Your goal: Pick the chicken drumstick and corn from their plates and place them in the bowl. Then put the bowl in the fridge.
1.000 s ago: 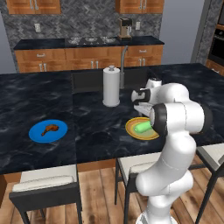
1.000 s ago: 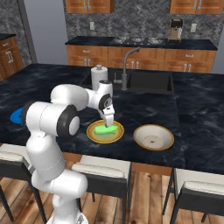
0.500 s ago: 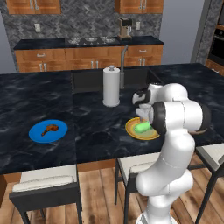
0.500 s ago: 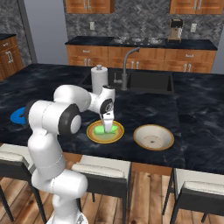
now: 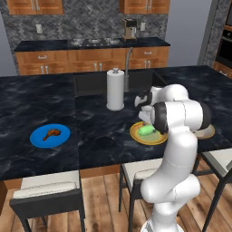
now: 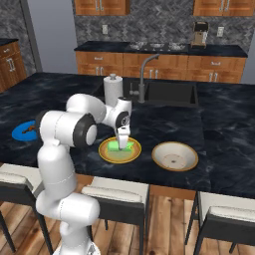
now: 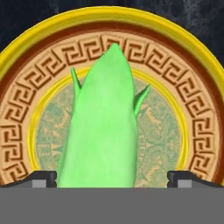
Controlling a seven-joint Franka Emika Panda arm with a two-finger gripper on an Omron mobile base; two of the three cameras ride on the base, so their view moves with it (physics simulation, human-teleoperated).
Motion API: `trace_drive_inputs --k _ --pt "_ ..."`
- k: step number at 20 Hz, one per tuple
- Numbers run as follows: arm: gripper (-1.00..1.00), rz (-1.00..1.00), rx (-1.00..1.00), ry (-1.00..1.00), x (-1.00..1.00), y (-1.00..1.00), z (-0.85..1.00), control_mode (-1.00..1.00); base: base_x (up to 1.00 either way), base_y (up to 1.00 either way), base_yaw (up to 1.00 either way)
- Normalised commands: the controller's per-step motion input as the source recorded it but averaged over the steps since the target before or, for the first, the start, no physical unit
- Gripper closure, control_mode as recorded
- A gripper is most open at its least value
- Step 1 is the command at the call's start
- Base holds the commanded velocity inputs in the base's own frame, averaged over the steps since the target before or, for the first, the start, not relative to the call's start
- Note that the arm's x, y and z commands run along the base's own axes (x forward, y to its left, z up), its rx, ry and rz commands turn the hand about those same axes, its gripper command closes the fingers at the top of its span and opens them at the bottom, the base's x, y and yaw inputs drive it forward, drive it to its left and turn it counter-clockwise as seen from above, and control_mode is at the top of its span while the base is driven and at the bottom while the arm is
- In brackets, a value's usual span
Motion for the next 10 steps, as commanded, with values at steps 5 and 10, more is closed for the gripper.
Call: trace_drive_inputs --k 5,10 --pt "-1.00 0.00 0.03 0.00 0.00 0.00 -0.21 -1.00 0.00 0.00 0.00" --pt "-1.00 -0.01 0.02 0.00 -0.03 0.00 -0.23 -1.00 0.00 0.00 0.00"
